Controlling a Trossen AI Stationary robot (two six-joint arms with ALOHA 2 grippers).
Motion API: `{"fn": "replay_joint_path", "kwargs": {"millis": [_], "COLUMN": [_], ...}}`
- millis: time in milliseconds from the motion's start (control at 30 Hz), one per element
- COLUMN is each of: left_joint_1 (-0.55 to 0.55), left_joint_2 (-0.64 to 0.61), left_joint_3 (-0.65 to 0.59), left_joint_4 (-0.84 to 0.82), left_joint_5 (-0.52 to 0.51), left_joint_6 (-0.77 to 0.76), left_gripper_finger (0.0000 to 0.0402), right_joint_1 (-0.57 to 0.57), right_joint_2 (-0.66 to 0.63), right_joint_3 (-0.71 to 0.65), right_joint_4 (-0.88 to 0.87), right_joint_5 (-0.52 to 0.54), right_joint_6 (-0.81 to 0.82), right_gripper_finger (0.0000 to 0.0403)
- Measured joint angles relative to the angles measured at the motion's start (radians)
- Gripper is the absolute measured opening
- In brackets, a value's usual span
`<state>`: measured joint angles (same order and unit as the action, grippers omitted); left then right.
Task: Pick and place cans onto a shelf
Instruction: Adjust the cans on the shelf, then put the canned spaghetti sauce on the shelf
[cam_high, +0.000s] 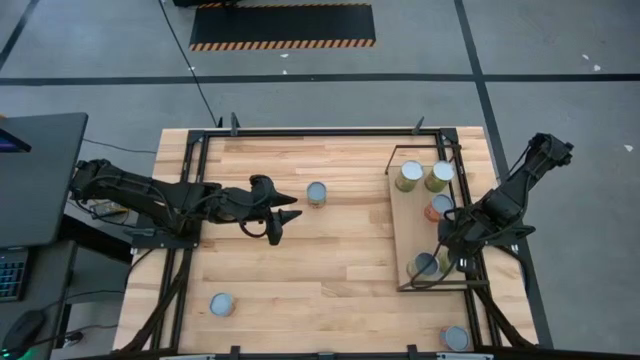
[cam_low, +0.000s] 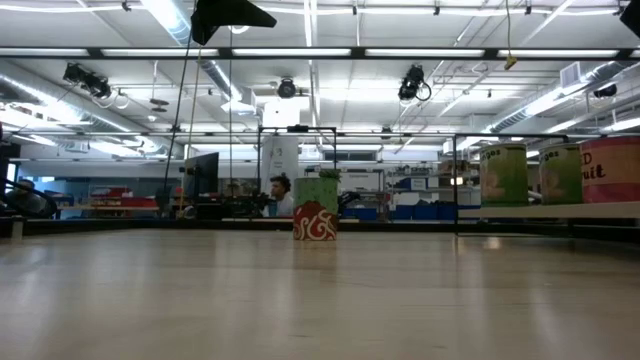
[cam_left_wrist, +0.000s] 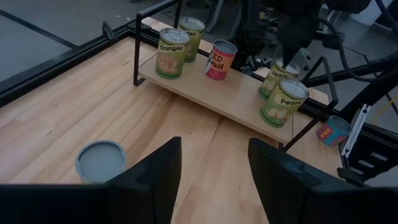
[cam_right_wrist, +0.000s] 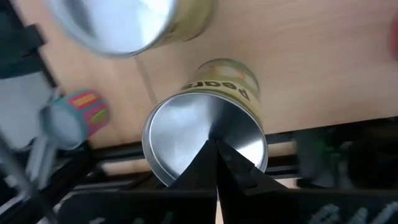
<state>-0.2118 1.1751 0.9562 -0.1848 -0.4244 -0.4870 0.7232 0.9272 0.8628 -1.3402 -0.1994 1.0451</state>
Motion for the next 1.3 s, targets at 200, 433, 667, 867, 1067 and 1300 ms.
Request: {"fn": "replay_joint_path", "kwargs": {"millis": [200, 433, 667, 867, 1067, 1300], "left_joint_1": [0.000, 0.000, 0.000, 0.003, 0.003, -0.006], "left_joint_2": [0.000, 0.000, -0.014, -0.049, -0.120, -0.210], "left_joint_3": [0.000, 0.000, 0.001, 0.001, 0.001, 0.001], "left_joint_4": [0.000, 0.000, 0.003, 0.005, -0.043, -0.177], "left_joint_5": [0.000, 0.000, 0.015, 0.028, 0.026, 0.026], "left_joint_6": [0.000, 0.000, -0.002, 0.012, 0.054, 0.025], "left_gripper_finger": [0.0192, 0.0192, 0.0192, 0.0192, 0.0192, 0.0192], "right_joint_1": [0.005, 0.004, -0.028, -0.140, -0.325, -0.536], "right_joint_2": [0.002, 0.003, 0.011, 0.159, 0.397, 0.609], "right_joint_3": [-0.004, -0.004, 0.110, 0.391, 0.596, 0.706], "right_joint_4": [0.065, 0.074, 0.007, -0.090, 0.036, 0.346], "right_joint_5": [-0.082, -0.053, -0.082, 0.114, 0.270, 0.390], "right_joint_6": [0.010, 0.011, 0.029, -0.122, -0.507, -0.858], "right_gripper_finger": [0.0001, 0.0001, 0.0001, 0.0001, 0.0001, 0.0030]}}
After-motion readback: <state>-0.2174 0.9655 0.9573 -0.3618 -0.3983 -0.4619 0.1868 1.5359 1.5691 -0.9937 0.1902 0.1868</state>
